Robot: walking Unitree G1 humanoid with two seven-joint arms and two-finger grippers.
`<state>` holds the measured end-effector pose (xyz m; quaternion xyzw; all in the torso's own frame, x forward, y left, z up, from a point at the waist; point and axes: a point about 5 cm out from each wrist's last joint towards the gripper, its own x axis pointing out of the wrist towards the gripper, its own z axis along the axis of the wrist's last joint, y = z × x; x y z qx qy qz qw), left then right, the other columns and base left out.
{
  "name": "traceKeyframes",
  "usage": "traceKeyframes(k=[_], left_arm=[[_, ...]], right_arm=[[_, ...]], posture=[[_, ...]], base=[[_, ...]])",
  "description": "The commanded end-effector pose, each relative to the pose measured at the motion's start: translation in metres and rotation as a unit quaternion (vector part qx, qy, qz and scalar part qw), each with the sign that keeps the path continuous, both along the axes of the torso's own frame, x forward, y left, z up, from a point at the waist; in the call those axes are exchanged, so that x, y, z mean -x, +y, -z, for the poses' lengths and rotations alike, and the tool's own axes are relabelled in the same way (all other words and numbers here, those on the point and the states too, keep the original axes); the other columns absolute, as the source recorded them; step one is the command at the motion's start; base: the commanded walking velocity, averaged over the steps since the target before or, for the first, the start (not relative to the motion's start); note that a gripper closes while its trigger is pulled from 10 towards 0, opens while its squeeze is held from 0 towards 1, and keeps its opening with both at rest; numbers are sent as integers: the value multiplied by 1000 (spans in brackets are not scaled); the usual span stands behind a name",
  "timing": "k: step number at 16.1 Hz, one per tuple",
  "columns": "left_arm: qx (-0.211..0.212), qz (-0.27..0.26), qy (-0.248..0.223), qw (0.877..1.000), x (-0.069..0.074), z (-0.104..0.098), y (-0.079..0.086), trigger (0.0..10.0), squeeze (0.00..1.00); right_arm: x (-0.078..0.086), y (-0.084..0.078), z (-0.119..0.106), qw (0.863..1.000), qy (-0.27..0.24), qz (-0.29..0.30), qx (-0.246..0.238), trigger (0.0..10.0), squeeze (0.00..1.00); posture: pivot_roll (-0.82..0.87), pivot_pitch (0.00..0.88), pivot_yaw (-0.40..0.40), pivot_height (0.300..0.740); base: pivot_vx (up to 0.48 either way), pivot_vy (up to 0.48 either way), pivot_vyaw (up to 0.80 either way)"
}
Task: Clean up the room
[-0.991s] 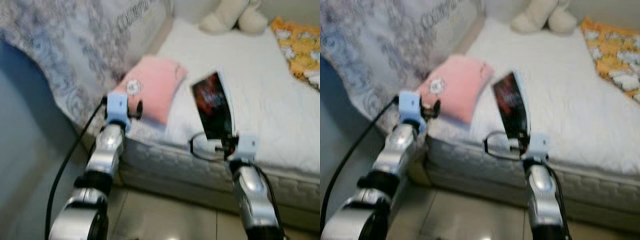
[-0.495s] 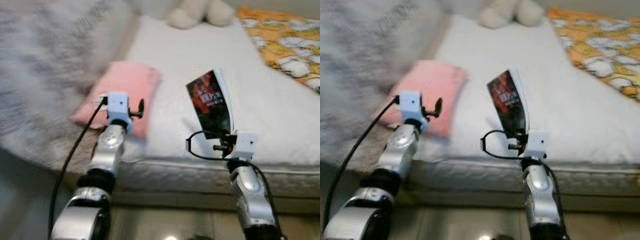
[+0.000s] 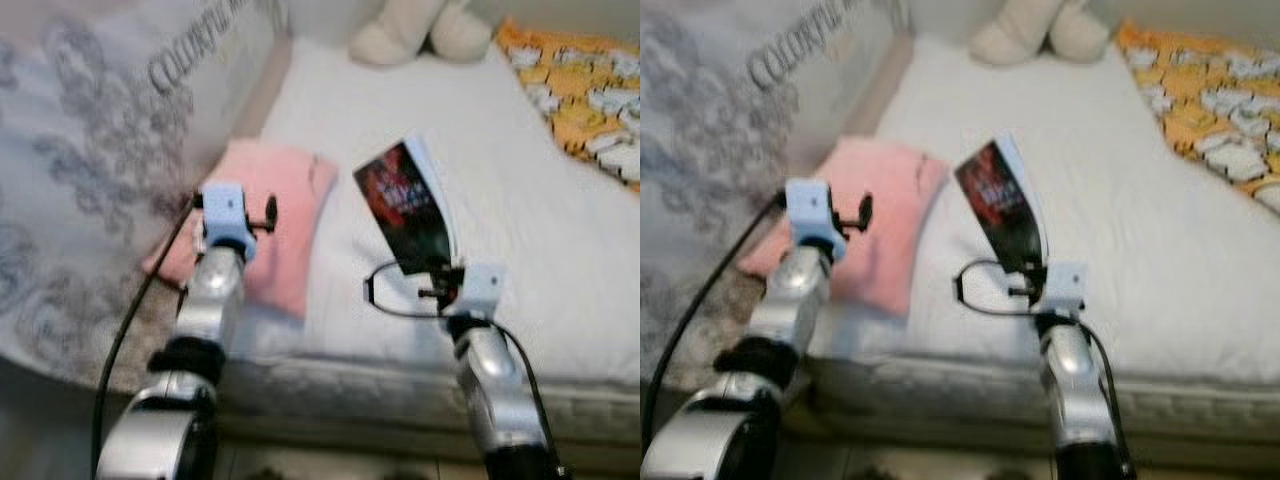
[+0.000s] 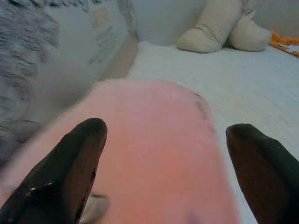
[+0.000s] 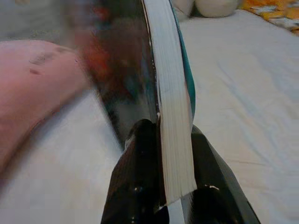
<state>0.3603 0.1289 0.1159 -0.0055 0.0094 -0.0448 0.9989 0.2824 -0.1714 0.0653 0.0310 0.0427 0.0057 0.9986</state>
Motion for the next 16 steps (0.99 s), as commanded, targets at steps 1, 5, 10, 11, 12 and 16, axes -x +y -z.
traceKeyframes(k=[1, 5, 10, 11, 12, 16], left_arm=[[-10, -5, -8, 1000, -3, -6, 5, 10000, 0], [-28, 27, -35, 999, -11, -26, -6, 10000, 0], [-83, 99, -68, 989, -10, -58, -4, 10000, 0], [-83, 101, -71, 989, -8, -60, -5, 10000, 0], [-78, 109, -76, 988, 0, -63, -9, 10000, 0], [-57, 119, -49, 990, 21, -47, -22, 10000, 0]], right_arm=[[-7, -1, -12, 1000, -27, 8, -13, 10000, 0], [-45, -1, -25, 994, -18, 14, -103, 10000, 0], [-71, 33, 0, 935, 121, -31, -332, 10000, 0], [-67, 33, 7, 930, 138, -24, -340, 10000, 0], [-59, 32, 21, 925, 169, -23, -341, 10000, 0], [-52, 12, 32, 941, 204, -14, -271, 10000, 0]], posture=[[21, 0, 38, 740], [84, 0, 67, 740], [256, 7, 110, 740], [267, 17, 109, 740], [280, 55, 97, 740], [290, 99, 72, 740]], base=[[0, 431, 0], [132, 309, 0], [0, 0, 0], [0, 0, 0], [0, 0, 0], [0, 0, 0]])
